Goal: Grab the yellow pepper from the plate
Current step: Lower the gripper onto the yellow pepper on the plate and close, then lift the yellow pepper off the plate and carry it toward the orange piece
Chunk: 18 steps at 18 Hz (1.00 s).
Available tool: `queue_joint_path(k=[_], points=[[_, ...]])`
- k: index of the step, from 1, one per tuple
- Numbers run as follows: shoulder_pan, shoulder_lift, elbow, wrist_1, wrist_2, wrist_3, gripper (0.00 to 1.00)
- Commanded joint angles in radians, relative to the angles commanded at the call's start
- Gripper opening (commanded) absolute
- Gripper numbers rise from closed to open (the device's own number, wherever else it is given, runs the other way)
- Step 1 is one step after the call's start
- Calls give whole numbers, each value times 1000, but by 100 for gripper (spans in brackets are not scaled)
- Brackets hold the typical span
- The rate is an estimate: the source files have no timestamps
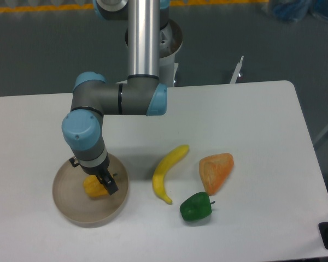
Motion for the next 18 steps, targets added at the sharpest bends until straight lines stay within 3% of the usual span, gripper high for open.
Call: queue_joint_path(k=[2, 3, 4, 6, 13, 18], points=[[0, 8, 0, -3, 5, -11, 40], [2, 14, 6, -3, 6, -11, 26], [3, 20, 12, -6, 6, -9, 22], [11, 47, 32, -15, 6, -9, 21], [158, 153, 38, -29, 3, 9, 22], [300, 184, 43, -95, 2, 173, 18]])
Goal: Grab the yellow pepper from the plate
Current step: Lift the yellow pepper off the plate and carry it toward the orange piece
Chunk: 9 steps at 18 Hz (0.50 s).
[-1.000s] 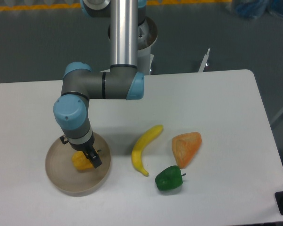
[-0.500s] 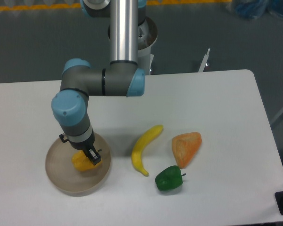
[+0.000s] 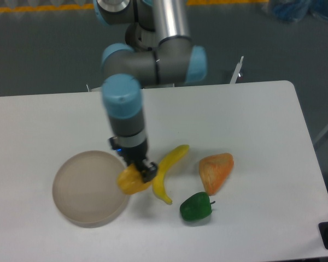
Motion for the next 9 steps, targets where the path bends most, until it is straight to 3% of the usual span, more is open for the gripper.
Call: queue_joint_path(k=[5, 9], points=[[121, 28, -14, -6, -3, 112, 18], [226, 19, -14, -61, -15, 261, 19]])
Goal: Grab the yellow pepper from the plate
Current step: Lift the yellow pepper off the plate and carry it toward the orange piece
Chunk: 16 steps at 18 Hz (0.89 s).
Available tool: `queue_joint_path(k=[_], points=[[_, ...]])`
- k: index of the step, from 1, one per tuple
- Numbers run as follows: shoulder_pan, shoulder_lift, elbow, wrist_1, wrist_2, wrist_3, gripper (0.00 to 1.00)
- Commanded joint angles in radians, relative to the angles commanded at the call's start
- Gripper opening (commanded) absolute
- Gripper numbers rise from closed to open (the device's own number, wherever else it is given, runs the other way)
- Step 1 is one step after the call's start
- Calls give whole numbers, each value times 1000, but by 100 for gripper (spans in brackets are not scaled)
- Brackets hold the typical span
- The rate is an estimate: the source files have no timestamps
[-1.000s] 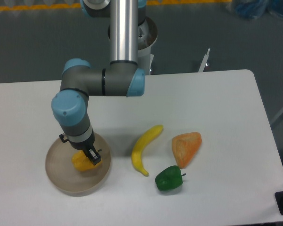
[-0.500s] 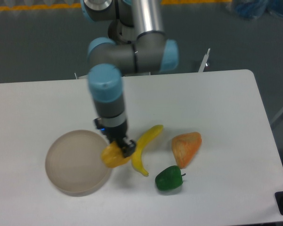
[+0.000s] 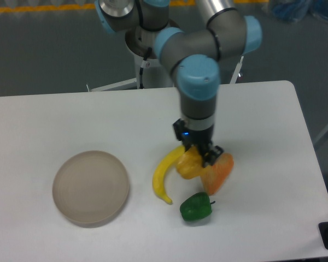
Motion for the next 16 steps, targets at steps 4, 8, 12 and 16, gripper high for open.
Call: queue_joint_path(k=[4, 8, 12, 16], points=[[57, -18, 2, -2, -2, 120, 21], [60, -22, 5, -2, -14, 139, 22], [71, -20, 14, -9, -15, 180, 21], [71, -20, 14, -9, -15, 180, 21]])
